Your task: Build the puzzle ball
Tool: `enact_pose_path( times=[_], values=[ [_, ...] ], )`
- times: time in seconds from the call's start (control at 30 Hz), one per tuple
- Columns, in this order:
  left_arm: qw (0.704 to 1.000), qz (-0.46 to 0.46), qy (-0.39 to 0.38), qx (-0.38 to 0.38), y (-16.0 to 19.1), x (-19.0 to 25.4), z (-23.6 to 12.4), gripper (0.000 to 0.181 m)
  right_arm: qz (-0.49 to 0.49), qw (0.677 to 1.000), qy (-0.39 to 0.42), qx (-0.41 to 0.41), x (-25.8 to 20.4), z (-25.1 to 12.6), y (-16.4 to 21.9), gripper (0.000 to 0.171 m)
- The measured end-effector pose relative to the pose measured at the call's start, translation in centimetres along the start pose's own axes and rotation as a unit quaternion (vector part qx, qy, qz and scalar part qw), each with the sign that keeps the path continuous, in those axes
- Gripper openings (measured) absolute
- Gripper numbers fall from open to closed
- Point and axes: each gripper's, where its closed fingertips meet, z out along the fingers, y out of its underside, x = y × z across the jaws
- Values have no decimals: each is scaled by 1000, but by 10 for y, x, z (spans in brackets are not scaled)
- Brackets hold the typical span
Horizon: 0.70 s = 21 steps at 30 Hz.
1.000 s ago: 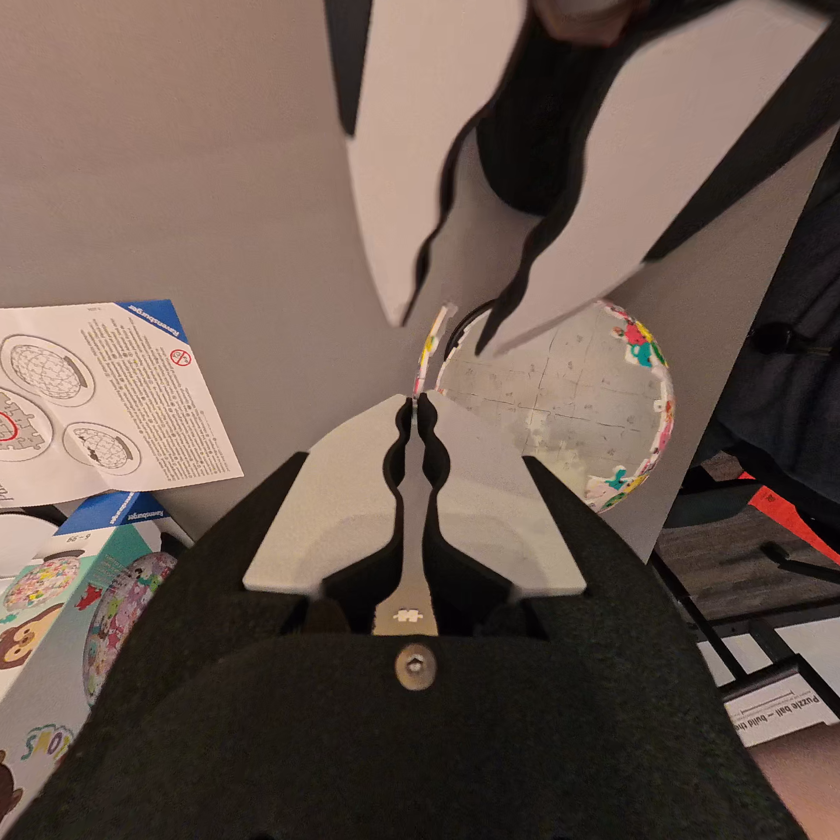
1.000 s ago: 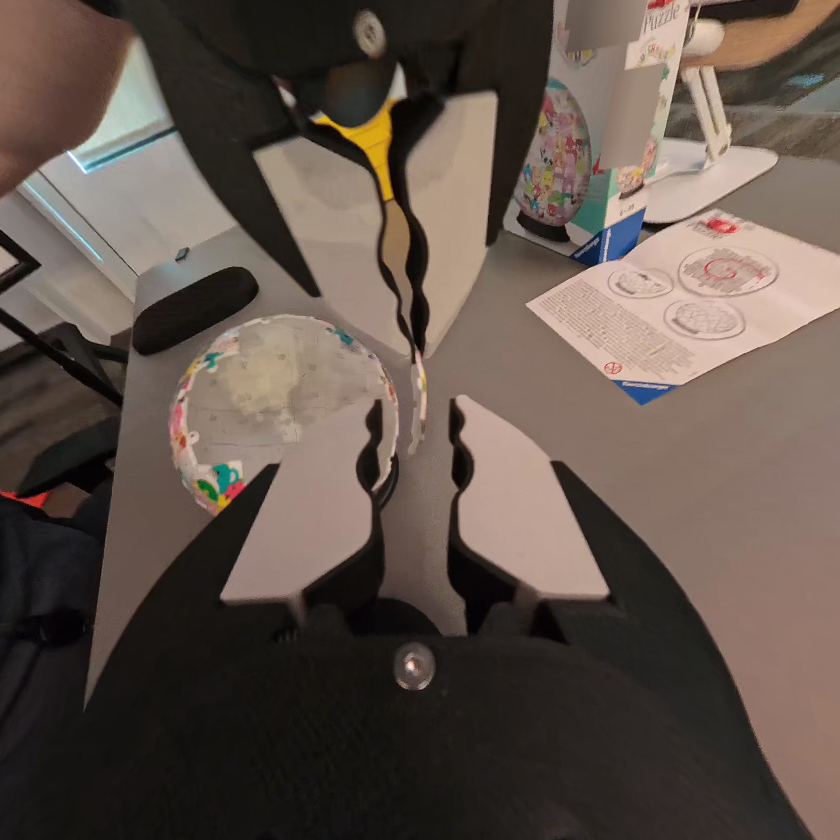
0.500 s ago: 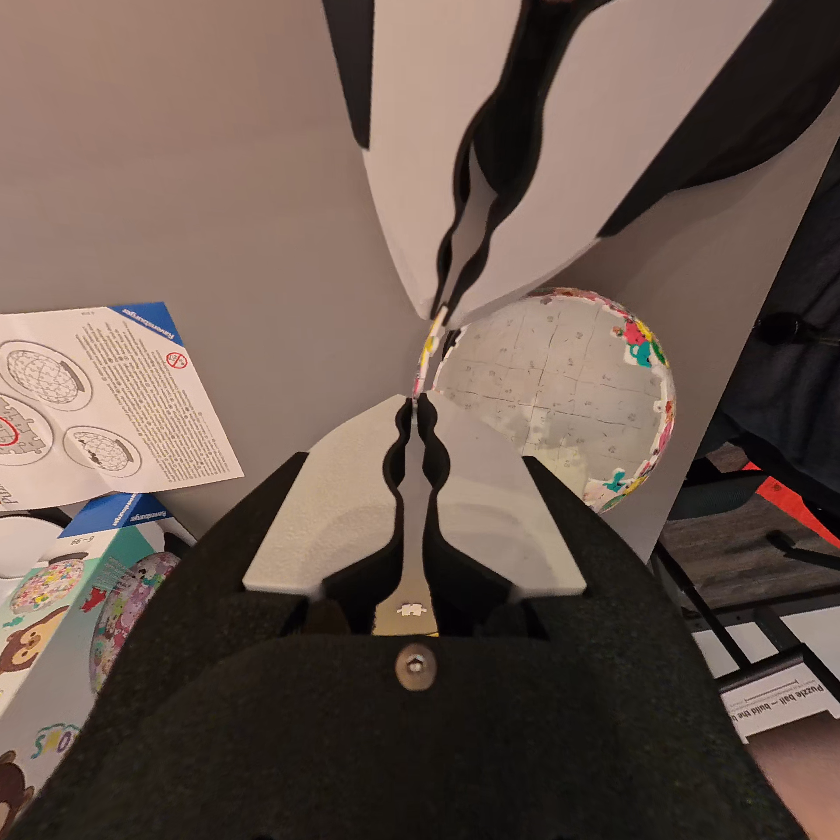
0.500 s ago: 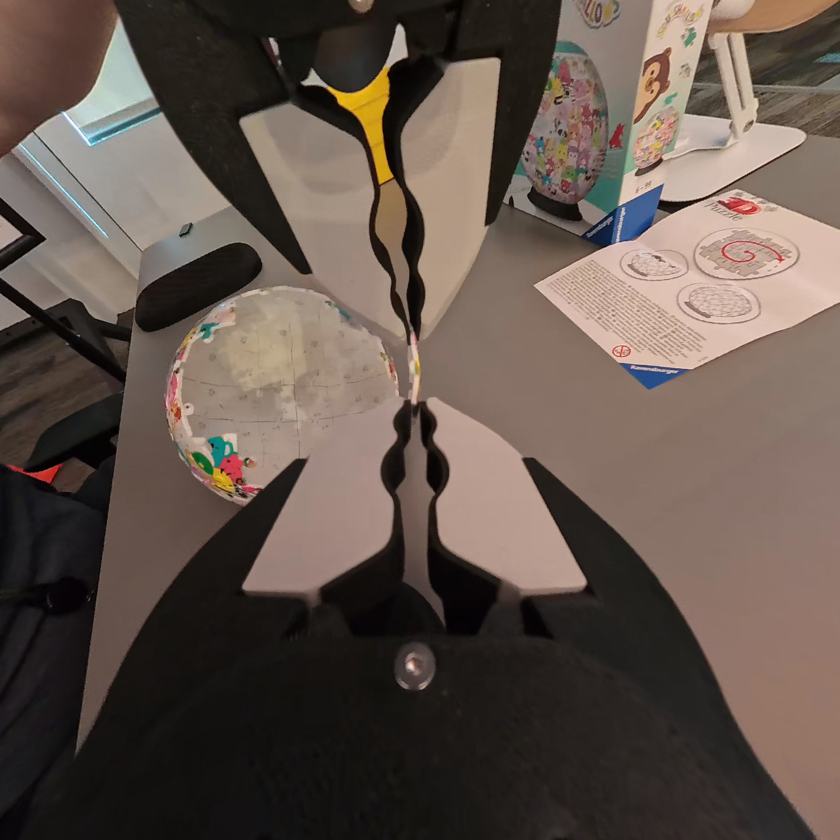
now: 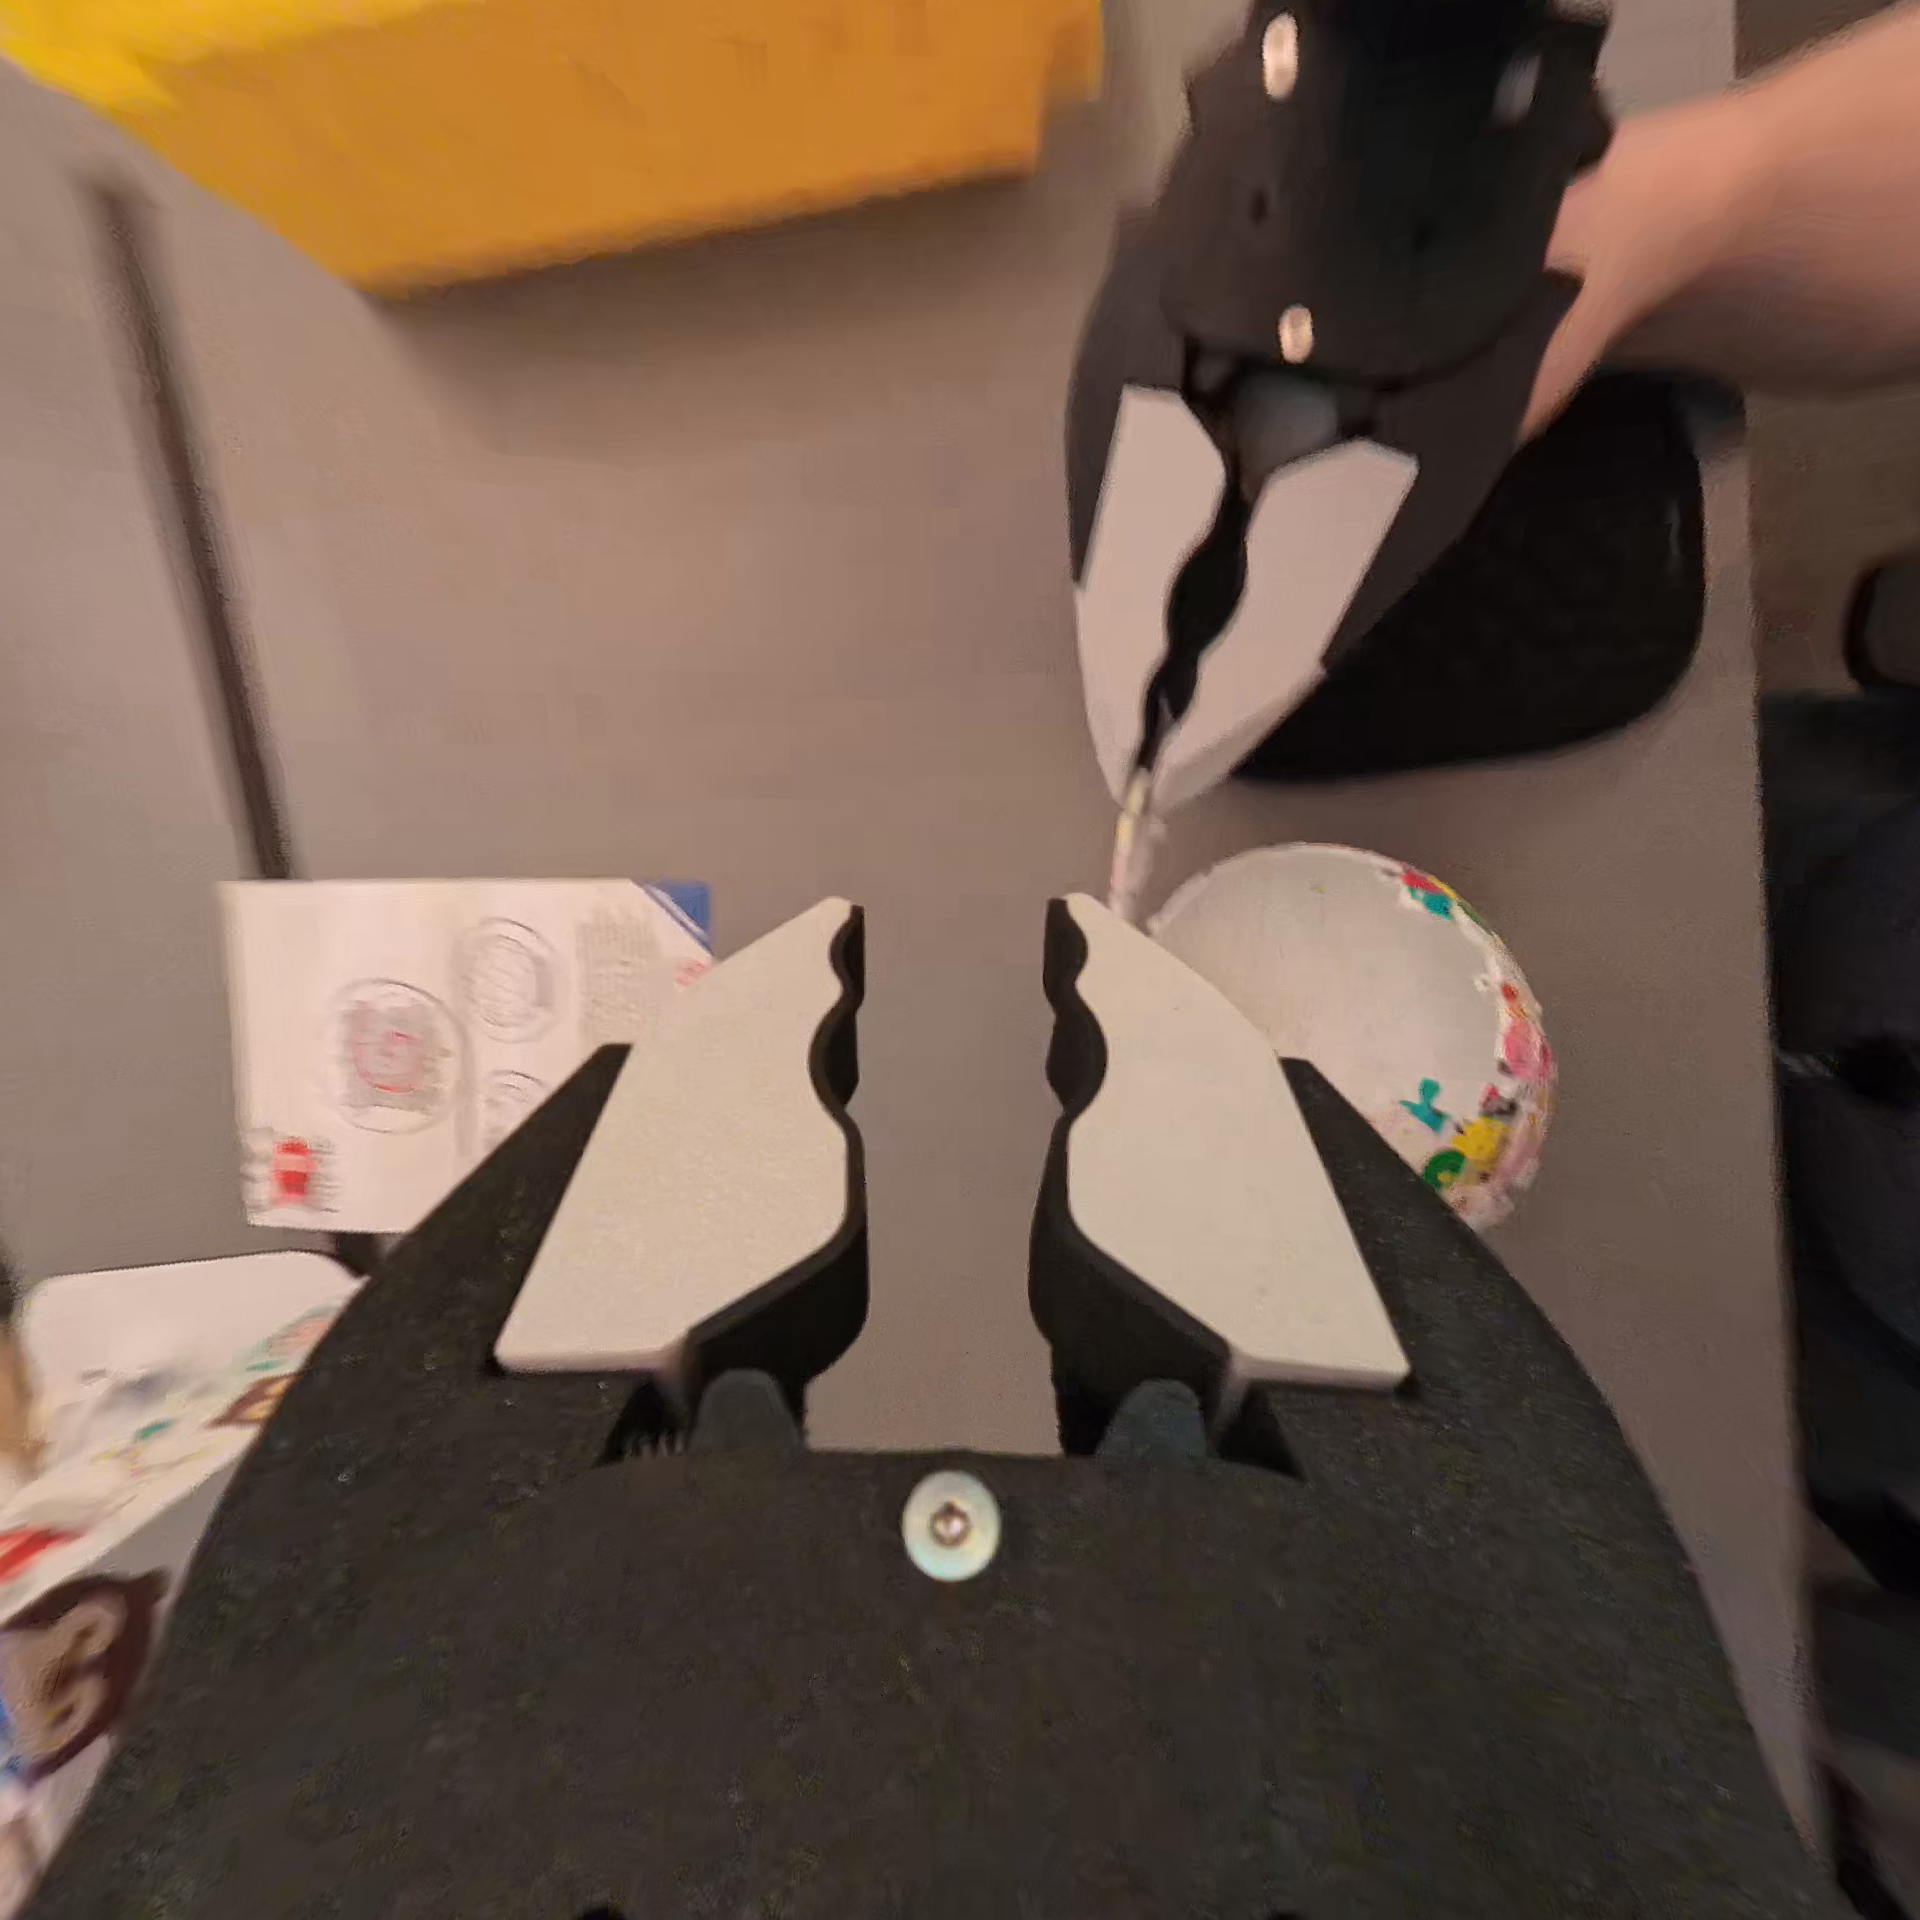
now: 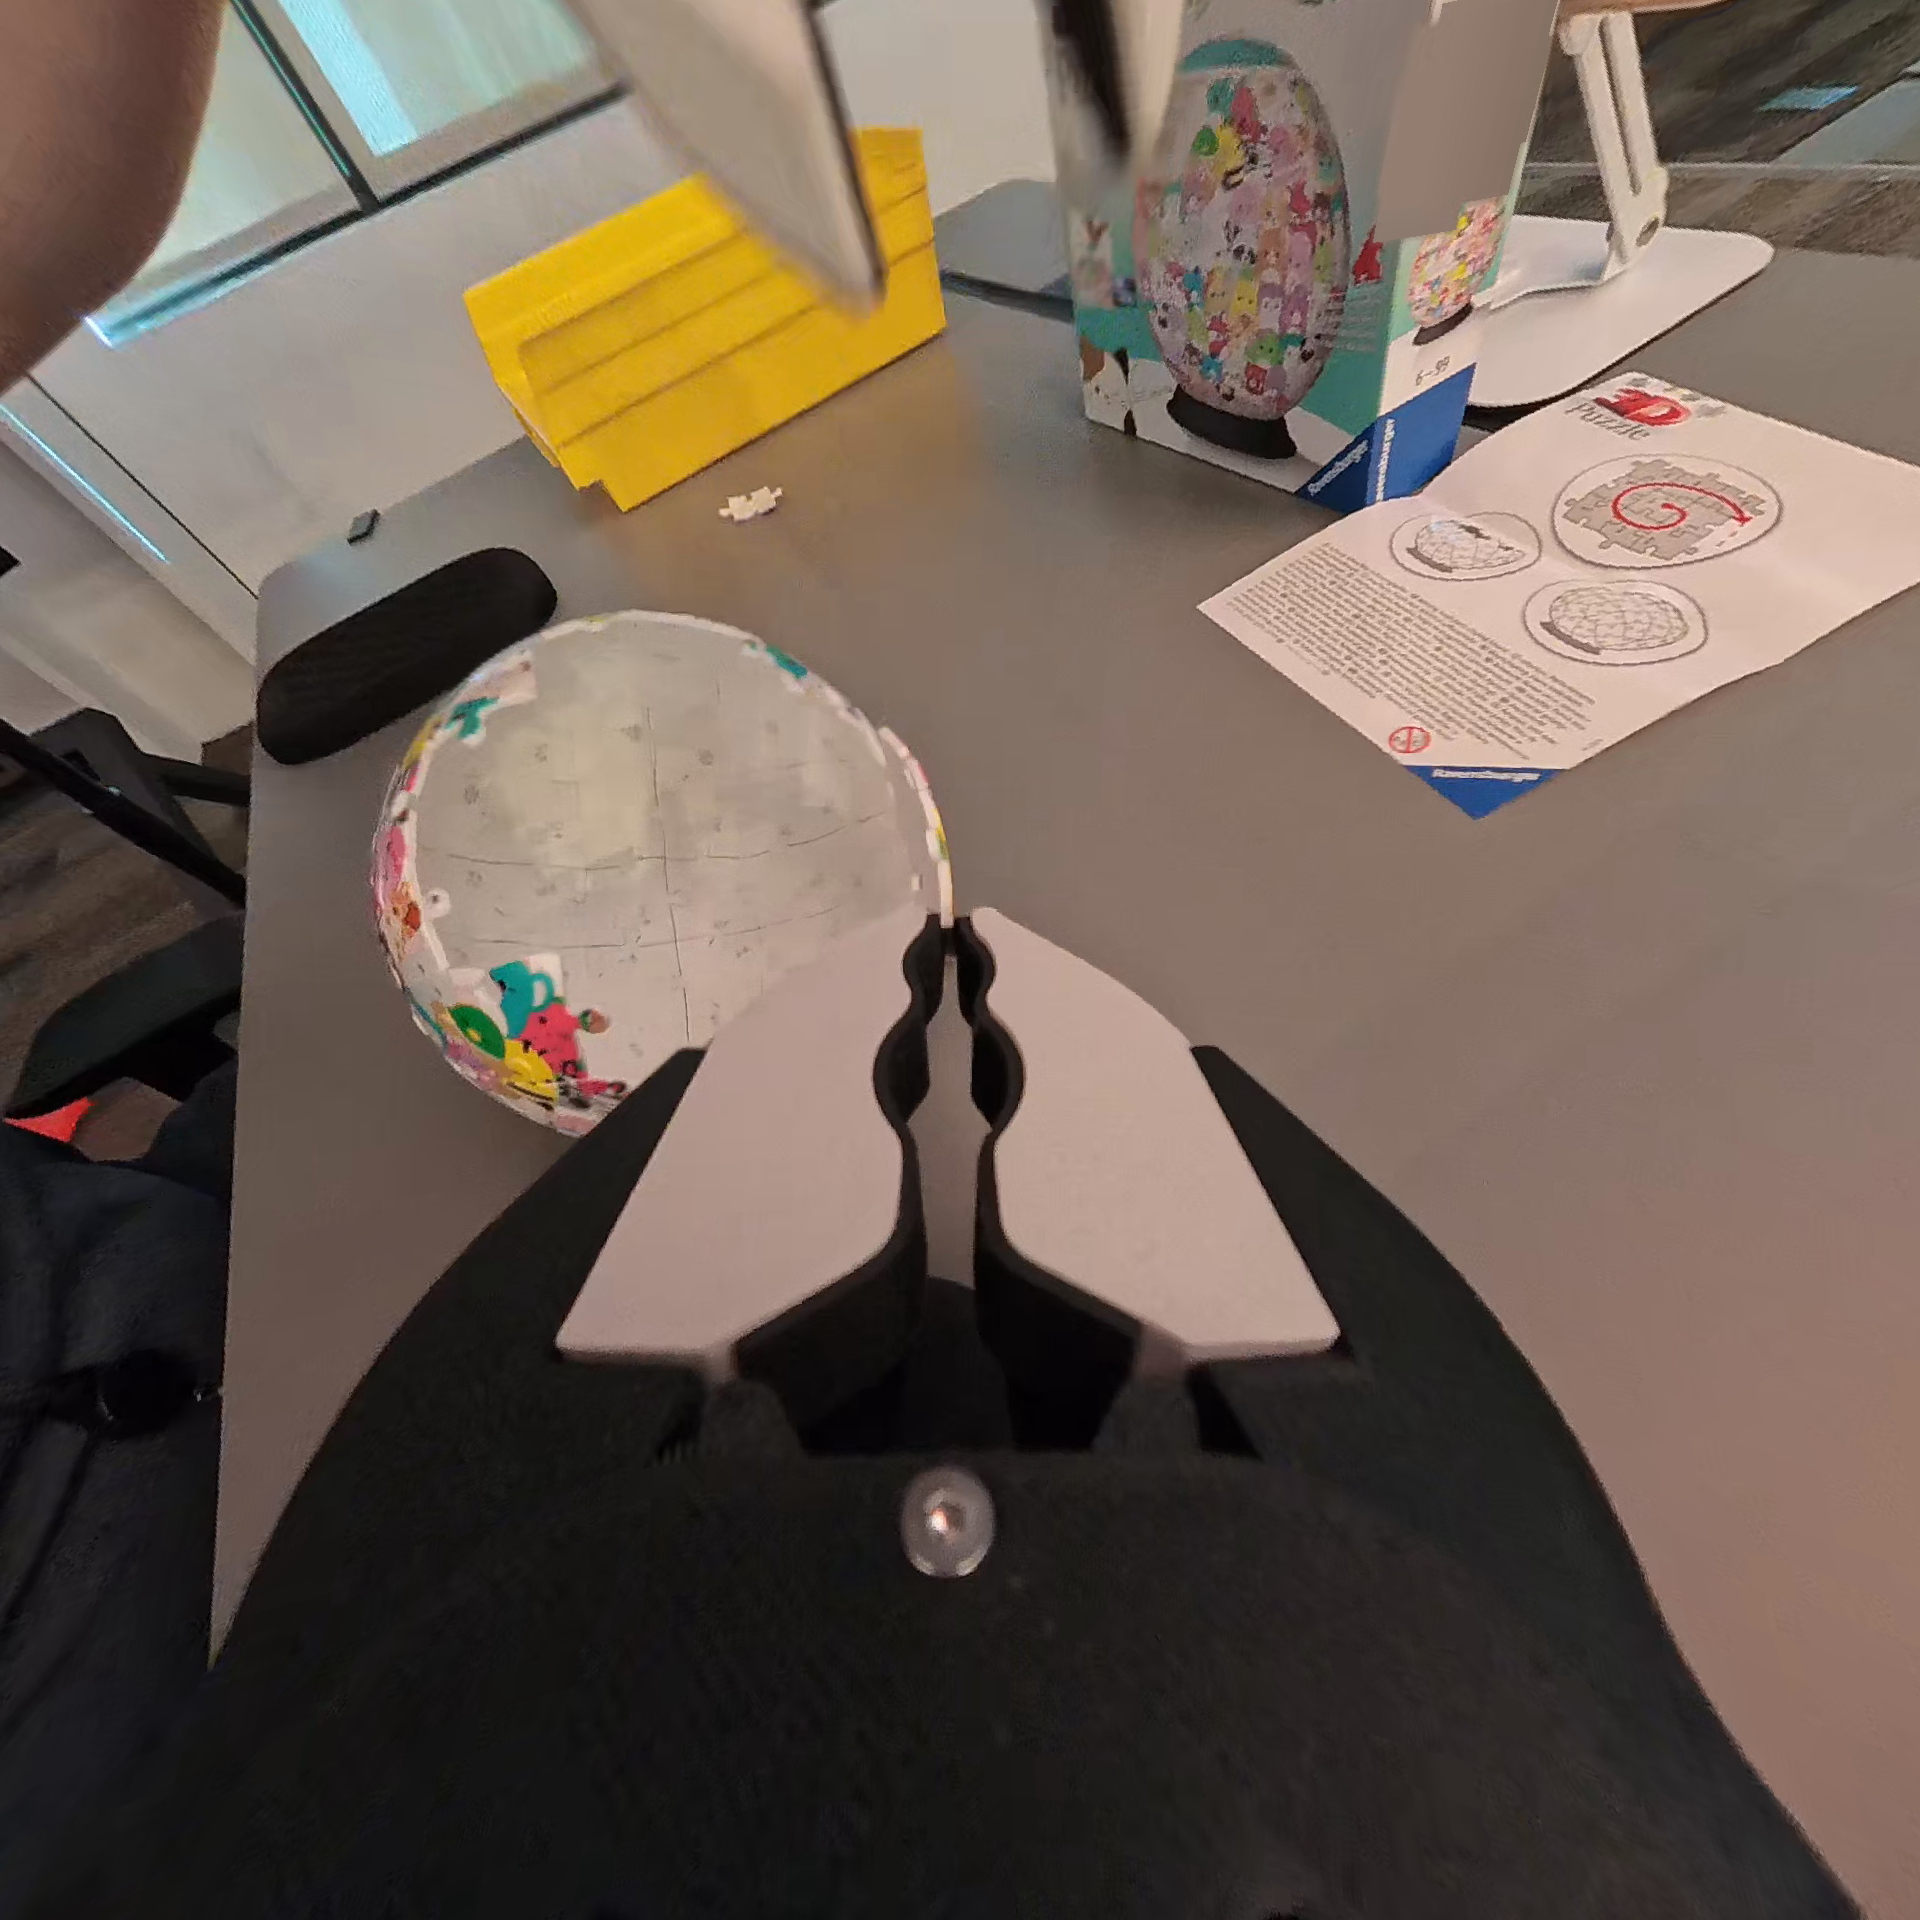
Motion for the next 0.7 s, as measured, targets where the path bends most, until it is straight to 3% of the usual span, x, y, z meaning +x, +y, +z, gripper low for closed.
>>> enact_pose_path(
  times=[0.13,0.27,0.33,0.43,0.47,0.57,0.67,0.7],
  values=[
    [969,28,-154,194,-18,-18,-68,31,-22,999,23,-27,-1,3,7,2],
    [921,-38,-227,313,-14,-26,-118,44,-21,999,25,-21,-1,4,6,2],
    [886,-45,-249,389,-21,-22,-150,31,-12,1000,21,-12,-1,3,4,2],
    [796,-35,-304,522,-30,-11,-214,28,-2,1000,15,-2,1,2,3,2],
    [785,-19,-313,534,-30,-4,-226,26,3,1000,9,2,0,1,2,2],
    [794,46,-332,508,-30,17,-243,36,13,1000,1,11,0,-1,0,2],
    [813,62,-307,492,-32,37,-256,0,14,1000,1,9,2,-1,1,2],
    [817,61,-295,491,-33,43,-261,0,16,1000,0,8,3,0,2,2]
  ],
)
